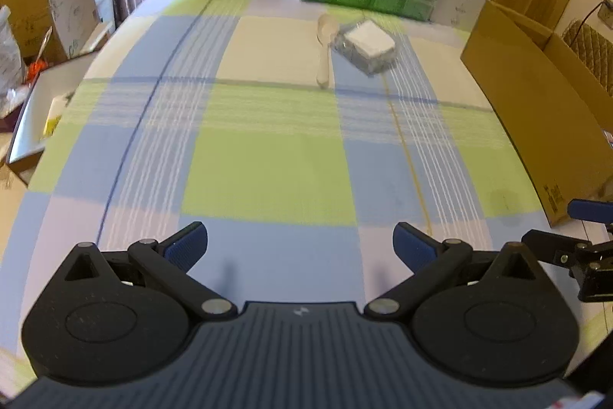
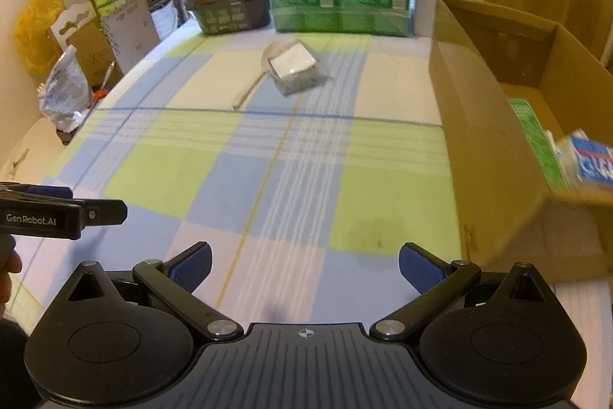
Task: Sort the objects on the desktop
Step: 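Move both open tools back over the table toward the spoon and clear box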
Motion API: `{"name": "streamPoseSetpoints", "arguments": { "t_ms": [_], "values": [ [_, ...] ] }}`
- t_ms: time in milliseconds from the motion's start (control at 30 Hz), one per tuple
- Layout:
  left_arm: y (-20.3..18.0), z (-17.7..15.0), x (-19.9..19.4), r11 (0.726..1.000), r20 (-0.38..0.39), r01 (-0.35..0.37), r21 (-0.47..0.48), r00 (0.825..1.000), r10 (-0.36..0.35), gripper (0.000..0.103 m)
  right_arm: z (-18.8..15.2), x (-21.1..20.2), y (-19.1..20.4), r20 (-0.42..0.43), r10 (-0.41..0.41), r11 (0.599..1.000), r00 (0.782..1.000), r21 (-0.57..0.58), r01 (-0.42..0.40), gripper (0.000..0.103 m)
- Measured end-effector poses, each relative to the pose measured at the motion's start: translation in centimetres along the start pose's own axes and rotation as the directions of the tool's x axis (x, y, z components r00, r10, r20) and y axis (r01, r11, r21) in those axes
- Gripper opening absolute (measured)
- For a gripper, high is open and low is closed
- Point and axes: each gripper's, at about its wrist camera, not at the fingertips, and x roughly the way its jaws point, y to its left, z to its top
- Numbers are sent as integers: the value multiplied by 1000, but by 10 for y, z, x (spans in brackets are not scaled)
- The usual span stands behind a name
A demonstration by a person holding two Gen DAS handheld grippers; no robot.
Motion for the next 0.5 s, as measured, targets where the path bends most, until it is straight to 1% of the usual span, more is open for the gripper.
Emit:
{"name": "streamPoseSetpoints", "arguments": {
  "t_ms": [100,233,333,433,500],
  "values": [
    [5,15,9,999,28,-22,32,999,21,101,18,14,0,5,-9,999,1000,-31,9,101],
    [12,38,23,998,70,-23,60,997,19,102,44,33,1,40,-7,995,999,-94,10,101],
    [13,56,36,994,94,-36,106,995,26,102,60,47,4,76,-17,988,997,-154,29,101],
    [10,70,47,986,110,-31,163,994,13,102,73,64,6,98,-6,980,995,-198,25,101],
    [8,80,56,983,113,-29,181,994,8,102,82,75,5,100,17,978,995,-208,4,101]
  ]
}}
